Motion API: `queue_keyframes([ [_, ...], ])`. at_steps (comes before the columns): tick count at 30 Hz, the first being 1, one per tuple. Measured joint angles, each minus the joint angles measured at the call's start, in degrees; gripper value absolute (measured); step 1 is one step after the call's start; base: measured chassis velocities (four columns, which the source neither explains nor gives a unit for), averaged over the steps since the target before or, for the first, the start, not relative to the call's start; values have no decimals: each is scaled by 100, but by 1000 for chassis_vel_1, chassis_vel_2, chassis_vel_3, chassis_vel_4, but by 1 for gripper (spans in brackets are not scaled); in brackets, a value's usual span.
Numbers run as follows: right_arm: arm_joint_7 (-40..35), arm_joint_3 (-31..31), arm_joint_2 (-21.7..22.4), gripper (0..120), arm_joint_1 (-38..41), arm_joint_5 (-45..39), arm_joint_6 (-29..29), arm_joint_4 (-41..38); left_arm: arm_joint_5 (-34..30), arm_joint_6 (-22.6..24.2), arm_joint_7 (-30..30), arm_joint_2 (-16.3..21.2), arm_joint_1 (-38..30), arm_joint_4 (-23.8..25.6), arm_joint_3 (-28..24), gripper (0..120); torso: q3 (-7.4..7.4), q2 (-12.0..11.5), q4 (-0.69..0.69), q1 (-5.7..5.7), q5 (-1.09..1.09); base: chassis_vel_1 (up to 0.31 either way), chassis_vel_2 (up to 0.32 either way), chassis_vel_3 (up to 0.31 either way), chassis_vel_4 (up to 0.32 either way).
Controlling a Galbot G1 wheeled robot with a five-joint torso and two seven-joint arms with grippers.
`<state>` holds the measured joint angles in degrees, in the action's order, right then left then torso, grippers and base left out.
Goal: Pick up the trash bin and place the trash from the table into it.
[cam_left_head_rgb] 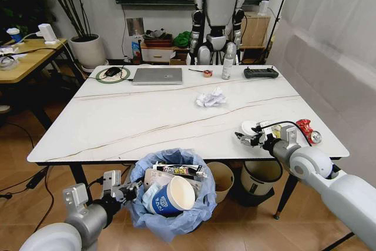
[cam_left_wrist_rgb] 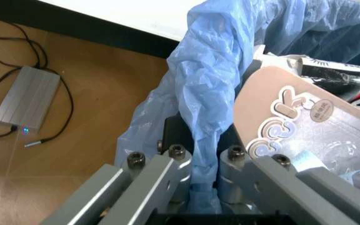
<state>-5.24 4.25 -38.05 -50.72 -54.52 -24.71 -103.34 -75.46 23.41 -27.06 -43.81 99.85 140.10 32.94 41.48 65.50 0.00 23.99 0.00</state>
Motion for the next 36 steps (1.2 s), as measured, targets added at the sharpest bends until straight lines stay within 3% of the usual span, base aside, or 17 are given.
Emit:
queue_keyframes([
  [17, 14, -29, 49, 0, 15, 64, -1, 60, 4, -2, 1, -12, -9, -1, -21, 0, 0, 0, 0, 0, 0, 0, 0, 0, 0],
  [27, 117, 1, 169, 0, 49, 52, 50, -31, 49, -2, 1, -30, -14, 19, -59, 0, 0, 0, 0, 0, 1, 0, 0, 0, 0],
  [36, 179, 196, 673, 0, 78, -470, 181, -946, 116, -1, 21, -26, -1, 61, -95, 0, 0, 0, -1, 0, 0, 0, 0, 0, 0],
])
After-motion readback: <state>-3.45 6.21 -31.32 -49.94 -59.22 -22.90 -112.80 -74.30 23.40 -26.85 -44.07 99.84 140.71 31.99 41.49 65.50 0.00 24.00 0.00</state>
